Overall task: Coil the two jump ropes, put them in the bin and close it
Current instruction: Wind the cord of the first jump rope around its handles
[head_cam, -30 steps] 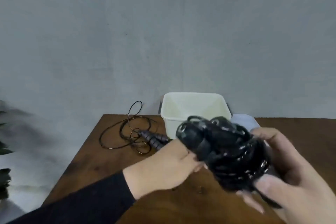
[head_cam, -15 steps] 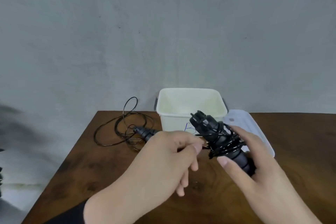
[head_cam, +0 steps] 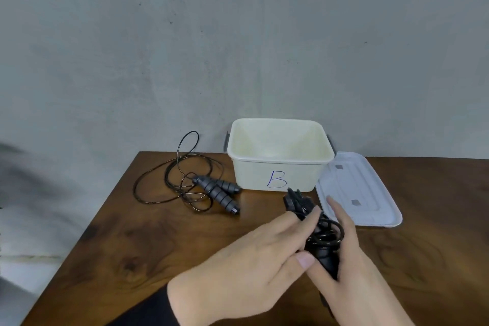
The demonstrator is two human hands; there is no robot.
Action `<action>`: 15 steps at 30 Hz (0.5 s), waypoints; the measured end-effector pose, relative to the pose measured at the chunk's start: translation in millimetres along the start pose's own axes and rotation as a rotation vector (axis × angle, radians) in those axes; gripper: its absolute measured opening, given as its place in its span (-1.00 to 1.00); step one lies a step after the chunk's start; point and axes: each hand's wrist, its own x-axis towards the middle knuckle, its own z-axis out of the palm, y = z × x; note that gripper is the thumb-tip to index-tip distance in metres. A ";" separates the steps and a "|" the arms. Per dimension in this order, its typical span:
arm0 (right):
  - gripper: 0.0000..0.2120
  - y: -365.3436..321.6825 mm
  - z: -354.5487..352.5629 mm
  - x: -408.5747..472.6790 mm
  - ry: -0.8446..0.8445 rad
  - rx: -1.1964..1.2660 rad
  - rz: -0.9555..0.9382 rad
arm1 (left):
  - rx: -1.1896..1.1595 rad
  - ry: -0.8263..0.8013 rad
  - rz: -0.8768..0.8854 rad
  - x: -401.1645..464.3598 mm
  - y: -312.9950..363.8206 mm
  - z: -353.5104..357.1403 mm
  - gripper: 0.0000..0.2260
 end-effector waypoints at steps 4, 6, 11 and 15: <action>-0.21 0.1 3.7 2.7 -0.074 -0.036 -0.046 | 0.360 -0.017 0.107 11.5 -7.8 -10.0 -0.57; -0.18 -0.1 3.8 3.6 -0.090 -0.061 -0.065 | 0.380 0.027 0.150 15.4 -16.2 -9.8 -0.58; -0.18 -3.3 -3.5 5.4 -0.115 -0.199 -0.115 | -0.081 0.061 -0.075 15.3 -19.5 -19.0 -0.65; -0.27 -6.4 -6.1 8.7 -0.138 -0.218 -0.153 | 0.042 0.139 -0.018 18.4 -14.4 -17.7 -0.73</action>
